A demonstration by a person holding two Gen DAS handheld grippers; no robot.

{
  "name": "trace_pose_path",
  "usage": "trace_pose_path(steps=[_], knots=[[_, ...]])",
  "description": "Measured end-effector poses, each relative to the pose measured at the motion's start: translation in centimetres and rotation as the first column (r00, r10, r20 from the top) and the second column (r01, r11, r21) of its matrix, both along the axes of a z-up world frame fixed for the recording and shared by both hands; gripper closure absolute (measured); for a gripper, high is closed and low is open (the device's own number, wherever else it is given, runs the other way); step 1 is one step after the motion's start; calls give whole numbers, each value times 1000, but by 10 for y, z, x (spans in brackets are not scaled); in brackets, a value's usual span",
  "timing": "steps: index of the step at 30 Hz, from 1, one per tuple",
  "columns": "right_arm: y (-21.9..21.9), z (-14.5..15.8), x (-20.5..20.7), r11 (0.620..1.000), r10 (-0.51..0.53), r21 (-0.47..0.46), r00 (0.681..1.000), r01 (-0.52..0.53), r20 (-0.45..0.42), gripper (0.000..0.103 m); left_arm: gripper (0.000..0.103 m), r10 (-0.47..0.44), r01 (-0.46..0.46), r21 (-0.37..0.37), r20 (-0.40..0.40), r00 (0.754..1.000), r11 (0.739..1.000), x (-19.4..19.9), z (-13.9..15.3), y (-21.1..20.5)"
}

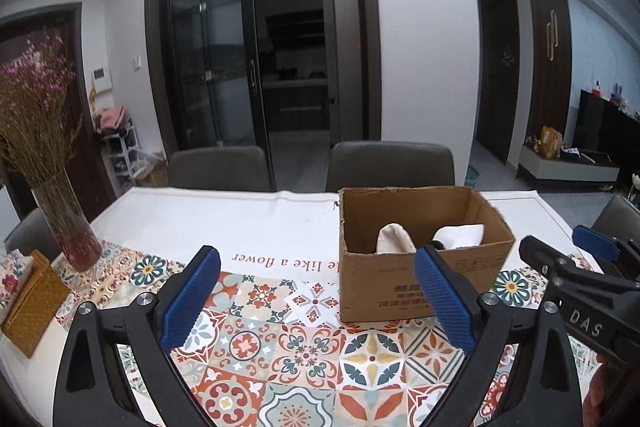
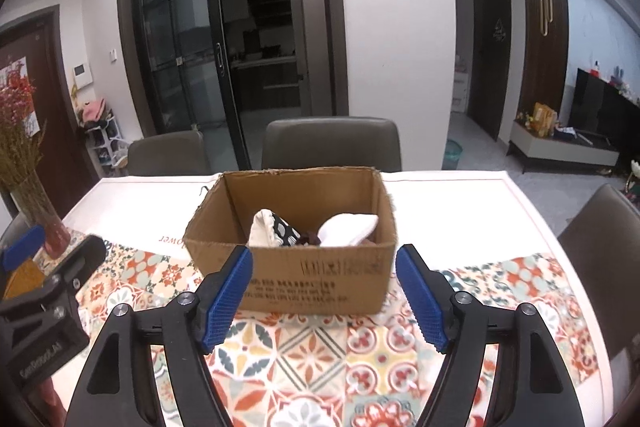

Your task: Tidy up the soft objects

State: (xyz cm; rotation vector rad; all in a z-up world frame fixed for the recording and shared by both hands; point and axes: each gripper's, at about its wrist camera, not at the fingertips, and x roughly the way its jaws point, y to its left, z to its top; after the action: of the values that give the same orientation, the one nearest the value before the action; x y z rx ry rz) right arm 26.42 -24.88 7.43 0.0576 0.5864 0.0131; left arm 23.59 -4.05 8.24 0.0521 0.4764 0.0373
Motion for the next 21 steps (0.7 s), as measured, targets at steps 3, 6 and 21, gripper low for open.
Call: trace_pose_path(steps=[3, 6, 21], knots=[[-2, 4, -24, 1000, -18, -9, 1000, 18, 19, 22, 1, -11, 10, 17, 37, 999, 1000, -22, 5, -2], [-4, 5, -44, 999, -40, -12, 999, 41, 34, 21, 0, -9, 5, 48, 71, 997, 999, -42, 6, -4], [1, -14, -141, 993, -112, -40, 991, 115, 66, 13, 0, -50, 49, 27, 64, 997, 998, -119, -20, 1]])
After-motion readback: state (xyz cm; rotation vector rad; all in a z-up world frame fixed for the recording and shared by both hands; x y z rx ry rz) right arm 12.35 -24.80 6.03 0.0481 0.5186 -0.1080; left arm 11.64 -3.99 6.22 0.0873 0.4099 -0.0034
